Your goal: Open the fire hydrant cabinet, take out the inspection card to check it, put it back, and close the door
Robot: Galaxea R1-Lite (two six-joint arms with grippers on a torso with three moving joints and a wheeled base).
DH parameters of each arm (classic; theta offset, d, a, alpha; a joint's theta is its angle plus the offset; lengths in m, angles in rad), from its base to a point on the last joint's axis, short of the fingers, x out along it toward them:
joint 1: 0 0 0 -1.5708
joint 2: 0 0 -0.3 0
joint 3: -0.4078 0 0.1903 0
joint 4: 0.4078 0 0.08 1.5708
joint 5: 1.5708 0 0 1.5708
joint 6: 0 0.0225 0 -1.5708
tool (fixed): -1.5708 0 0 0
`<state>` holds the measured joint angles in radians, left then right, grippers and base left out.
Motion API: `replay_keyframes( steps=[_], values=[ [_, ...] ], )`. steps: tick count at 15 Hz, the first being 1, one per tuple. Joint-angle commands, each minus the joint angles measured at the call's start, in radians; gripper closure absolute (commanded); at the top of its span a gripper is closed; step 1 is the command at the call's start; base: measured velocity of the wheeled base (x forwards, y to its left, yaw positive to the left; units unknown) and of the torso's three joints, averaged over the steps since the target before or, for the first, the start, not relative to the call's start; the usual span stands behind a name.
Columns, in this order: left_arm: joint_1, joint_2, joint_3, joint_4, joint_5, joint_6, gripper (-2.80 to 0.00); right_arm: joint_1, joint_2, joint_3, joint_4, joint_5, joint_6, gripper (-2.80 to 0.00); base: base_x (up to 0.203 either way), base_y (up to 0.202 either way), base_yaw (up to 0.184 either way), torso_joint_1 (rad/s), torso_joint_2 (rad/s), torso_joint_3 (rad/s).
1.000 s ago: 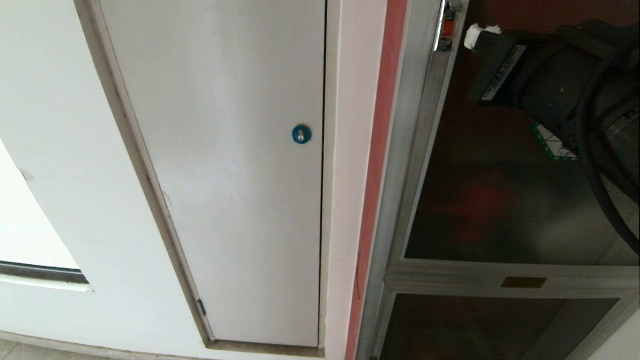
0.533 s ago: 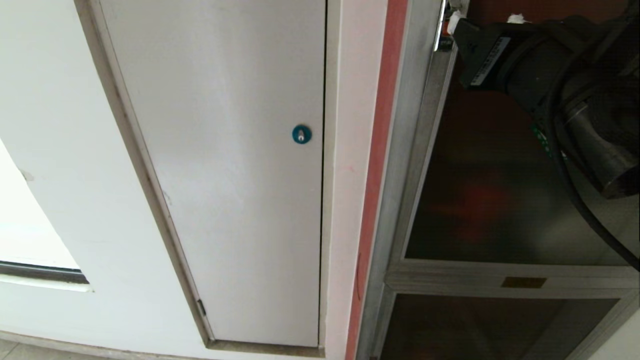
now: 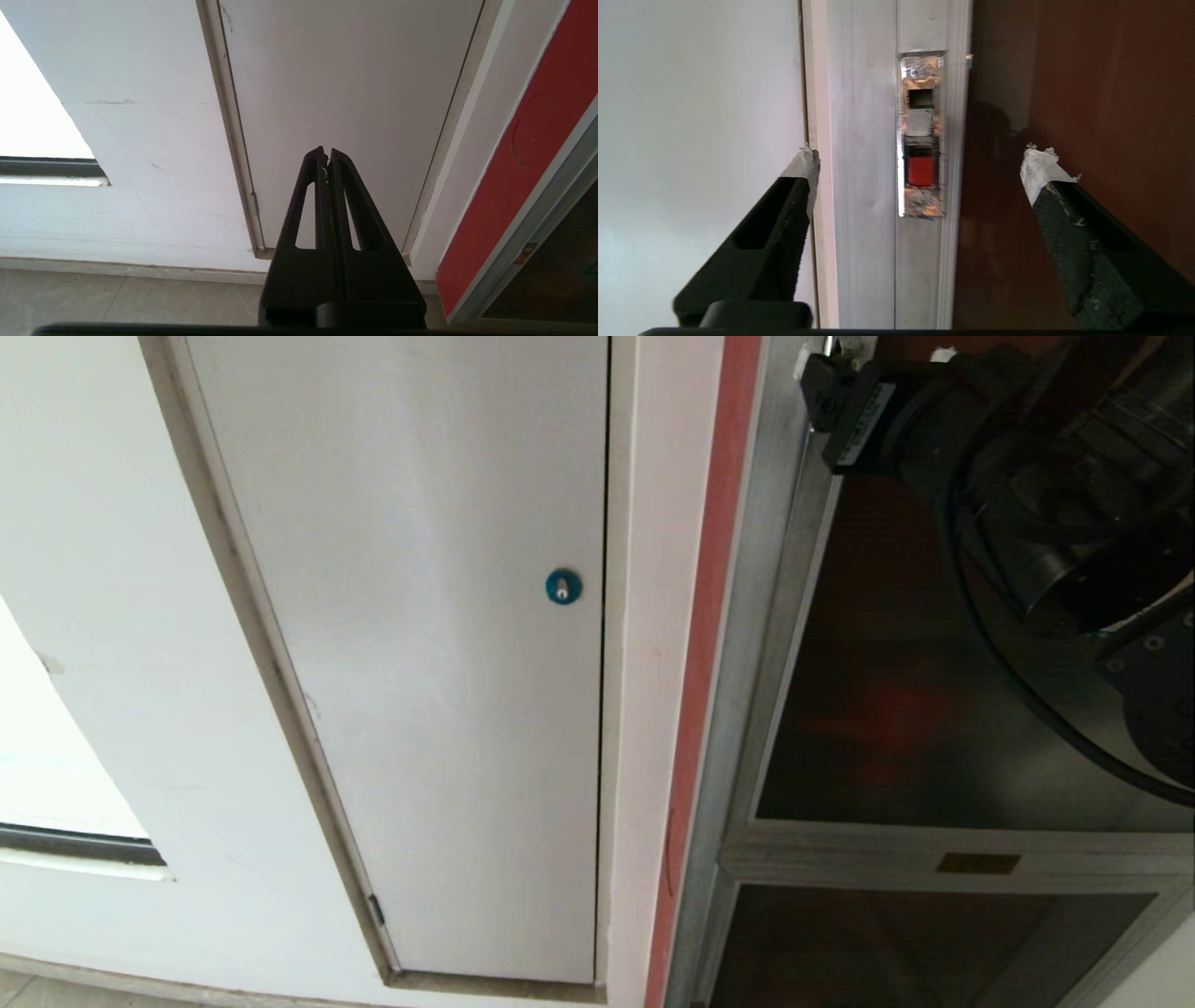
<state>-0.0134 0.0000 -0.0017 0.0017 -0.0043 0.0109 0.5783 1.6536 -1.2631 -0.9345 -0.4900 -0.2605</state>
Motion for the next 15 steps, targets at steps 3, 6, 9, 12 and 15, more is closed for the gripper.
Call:
replay_keyframes(
  steps=[3,6,9,12,15],
  values=[
    [0.0,0.0,0.0,0.0,0.0,0.0,0.0,-0.009,0.039,-0.056,0.021,-0.004,-0.002,-2.8,0.0,0.0,0.0,0.0,0.0,0.0],
    [0.0,0.0,0.0,0.0,0.0,0.0,0.0,-0.033,0.051,-0.088,0.037,-0.002,-0.002,-2.8,0.0,0.0,0.0,0.0,0.0,0.0],
    [0.0,0.0,0.0,0.0,0.0,0.0,0.0,-0.04,0.051,-0.098,0.055,-0.002,-0.002,-2.8,0.0,0.0,0.0,0.0,0.0,0.0],
    [0.0,0.0,0.0,0.0,0.0,0.0,0.0,-0.046,0.055,-0.127,0.06,-0.002,-0.002,-2.8,0.0,0.0,0.0,0.0,0.0,0.0],
    [0.0,0.002,0.0,0.0,0.0,0.0,0.0,-0.051,0.066,-0.137,0.061,-0.002,-0.002,0.0,0.0,0.0,0.0,0.0,0.0,0.0]
  ],
)
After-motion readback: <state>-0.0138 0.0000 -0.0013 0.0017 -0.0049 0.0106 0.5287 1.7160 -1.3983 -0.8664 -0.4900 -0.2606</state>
